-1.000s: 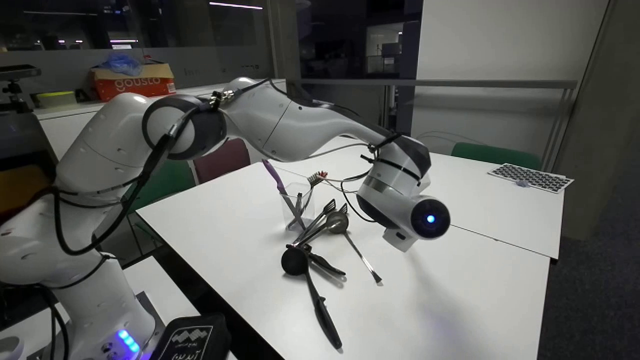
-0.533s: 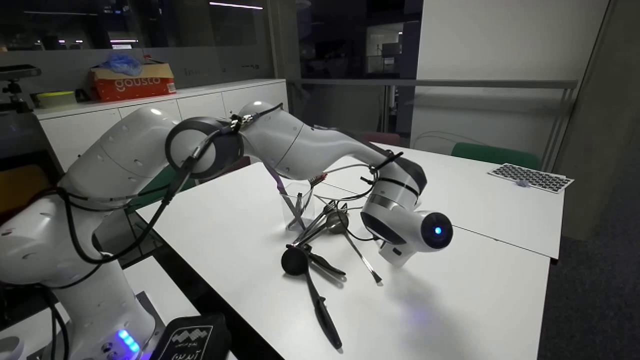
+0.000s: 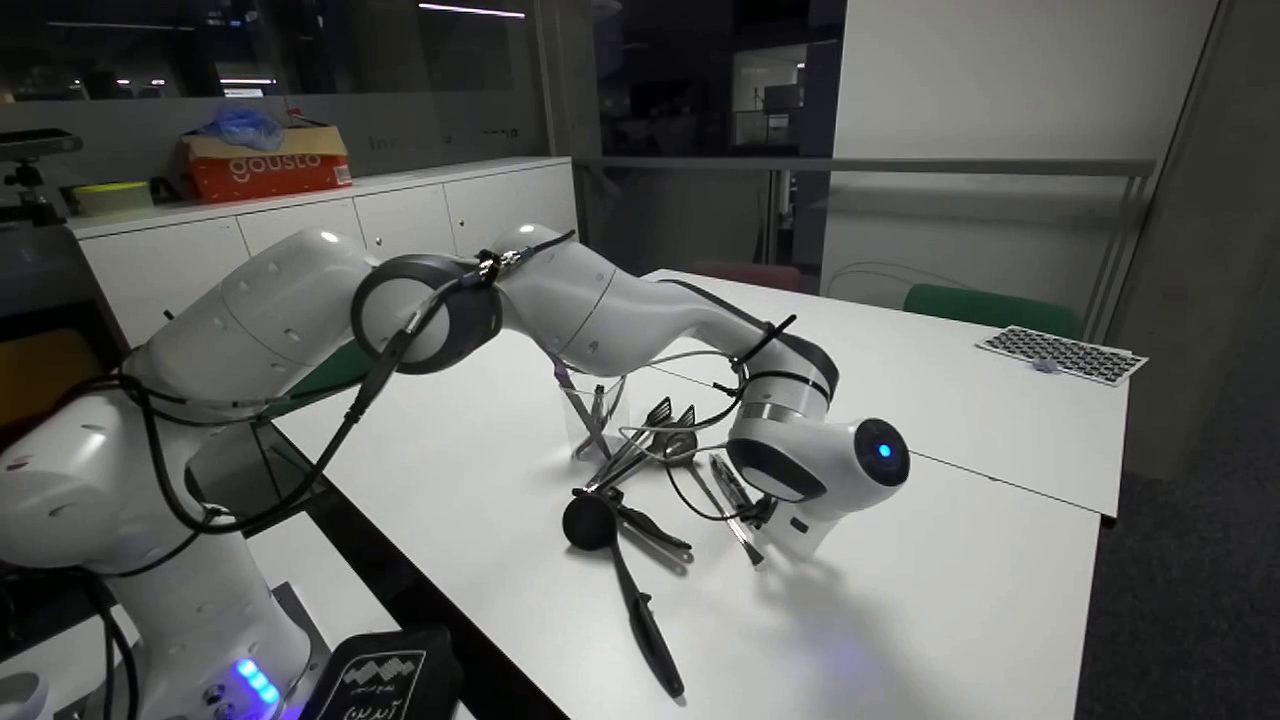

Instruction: Remove the tongs from the plastic and put them on the table

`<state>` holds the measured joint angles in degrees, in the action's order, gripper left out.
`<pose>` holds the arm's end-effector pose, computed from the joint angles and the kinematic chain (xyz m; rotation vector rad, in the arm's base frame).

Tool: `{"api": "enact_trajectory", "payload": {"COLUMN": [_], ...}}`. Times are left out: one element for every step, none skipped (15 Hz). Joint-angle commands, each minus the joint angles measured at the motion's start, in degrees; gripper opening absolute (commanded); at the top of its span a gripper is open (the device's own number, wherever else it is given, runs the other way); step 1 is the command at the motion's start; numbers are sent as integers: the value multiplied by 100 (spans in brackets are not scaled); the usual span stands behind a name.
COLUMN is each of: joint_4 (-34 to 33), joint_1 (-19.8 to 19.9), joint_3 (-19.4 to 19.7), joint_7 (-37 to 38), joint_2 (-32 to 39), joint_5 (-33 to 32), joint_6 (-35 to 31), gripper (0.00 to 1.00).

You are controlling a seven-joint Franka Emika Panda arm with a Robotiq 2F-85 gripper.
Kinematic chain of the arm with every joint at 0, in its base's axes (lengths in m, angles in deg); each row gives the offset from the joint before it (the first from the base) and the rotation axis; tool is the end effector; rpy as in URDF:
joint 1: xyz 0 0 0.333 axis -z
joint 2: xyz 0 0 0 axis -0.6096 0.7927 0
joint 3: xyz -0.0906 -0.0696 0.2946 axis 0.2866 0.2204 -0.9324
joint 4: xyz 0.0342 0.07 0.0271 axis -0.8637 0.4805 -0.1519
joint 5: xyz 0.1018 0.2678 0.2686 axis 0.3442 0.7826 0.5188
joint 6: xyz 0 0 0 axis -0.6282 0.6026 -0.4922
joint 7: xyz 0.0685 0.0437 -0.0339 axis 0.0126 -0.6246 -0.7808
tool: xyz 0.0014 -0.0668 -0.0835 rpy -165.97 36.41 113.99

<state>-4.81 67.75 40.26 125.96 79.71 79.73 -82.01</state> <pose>0.5721 -0.4364 0.1296 -1.1863 2.2490 0.4849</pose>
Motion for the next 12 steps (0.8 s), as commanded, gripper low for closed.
{"api": "enact_trajectory", "payload": {"joint_4": [-258, -165, -59, -3, 75, 146, 196, 266, 320, 381, -100, -60], "joint_1": [-237, -299, -469, -590, -750, -913, -1081, -1260, -1432, -1601, -1262, -1402], "joint_3": [341, 371, 542, 642, 768, 900, 1041, 1185, 1332, 1478, 1215, 1334], "joint_7": [312, 294, 224, 232, 244, 237, 238, 215, 200, 186, 163, 168], "joint_2": [26, -118, -246, -341, -466, -574, -664, -768, -844, -889, -530, -588], "joint_5": [-807, -977, -1056, -1206, -1352, -1496, -1647, -1805, -1974, -2134, -1861, -1955], "joint_6": [-204, -425, -602, -790, -967, -1138, -1313, -1482, -1647, -1851, -1506, -1609], "gripper": [5, 5, 5, 5, 5, 5, 5, 5, 5, 5, 20, 20]}}
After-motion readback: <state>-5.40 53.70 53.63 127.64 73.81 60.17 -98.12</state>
